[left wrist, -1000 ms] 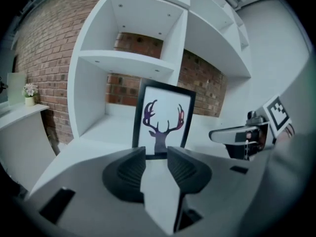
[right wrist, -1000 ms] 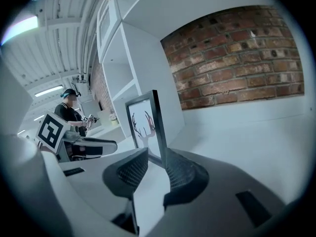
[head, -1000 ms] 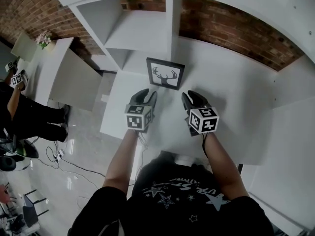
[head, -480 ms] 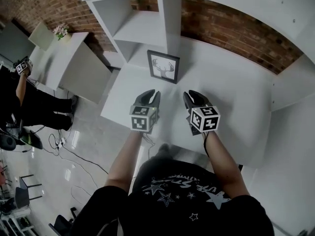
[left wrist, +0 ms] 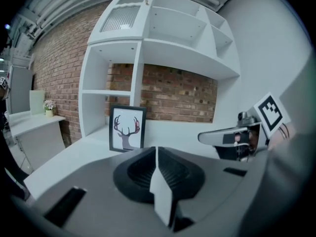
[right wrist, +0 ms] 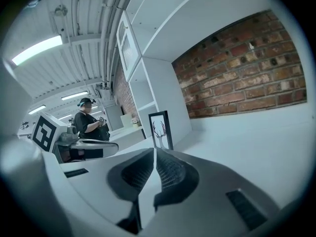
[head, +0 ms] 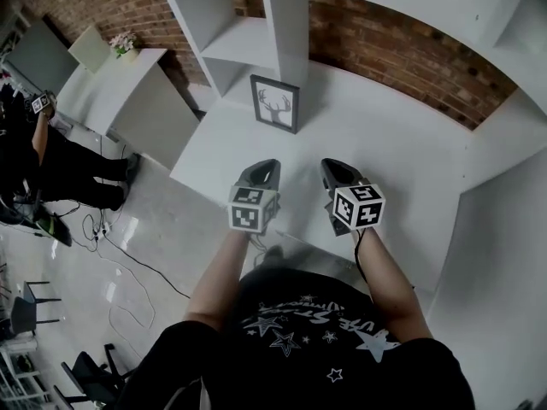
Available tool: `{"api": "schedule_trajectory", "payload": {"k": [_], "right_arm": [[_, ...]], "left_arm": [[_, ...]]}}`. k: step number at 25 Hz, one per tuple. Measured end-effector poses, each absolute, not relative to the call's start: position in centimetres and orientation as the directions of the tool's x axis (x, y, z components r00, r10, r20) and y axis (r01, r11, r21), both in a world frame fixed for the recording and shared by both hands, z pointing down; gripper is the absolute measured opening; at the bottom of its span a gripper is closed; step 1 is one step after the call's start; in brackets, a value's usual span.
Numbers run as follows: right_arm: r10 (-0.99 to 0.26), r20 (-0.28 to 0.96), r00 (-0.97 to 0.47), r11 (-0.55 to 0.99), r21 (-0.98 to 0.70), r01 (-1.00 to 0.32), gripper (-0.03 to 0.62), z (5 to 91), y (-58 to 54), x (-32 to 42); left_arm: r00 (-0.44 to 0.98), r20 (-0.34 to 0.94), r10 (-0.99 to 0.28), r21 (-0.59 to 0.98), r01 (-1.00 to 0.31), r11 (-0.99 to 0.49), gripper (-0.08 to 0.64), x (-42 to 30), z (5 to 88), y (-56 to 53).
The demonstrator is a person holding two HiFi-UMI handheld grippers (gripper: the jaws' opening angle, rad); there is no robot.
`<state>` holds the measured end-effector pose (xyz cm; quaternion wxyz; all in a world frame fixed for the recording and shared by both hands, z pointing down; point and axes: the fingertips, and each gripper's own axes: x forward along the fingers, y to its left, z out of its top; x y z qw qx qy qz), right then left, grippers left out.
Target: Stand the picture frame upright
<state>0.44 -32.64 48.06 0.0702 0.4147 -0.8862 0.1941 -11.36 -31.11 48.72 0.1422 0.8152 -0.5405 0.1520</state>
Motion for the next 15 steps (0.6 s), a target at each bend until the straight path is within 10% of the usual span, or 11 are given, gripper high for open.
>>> {"api": "schedule_trajectory", "payload": {"k": [15], "right_arm": [[-0.600, 0.285, -0.748, 0.670, -0.333, -0.664, 0.020, 49.0, -23.1, 4.5]], "left_arm": [[0.298, 0.409, -0.862, 0.046, -0.951, -0.307, 0.020, -7.0, 49.6, -19.5]]}}
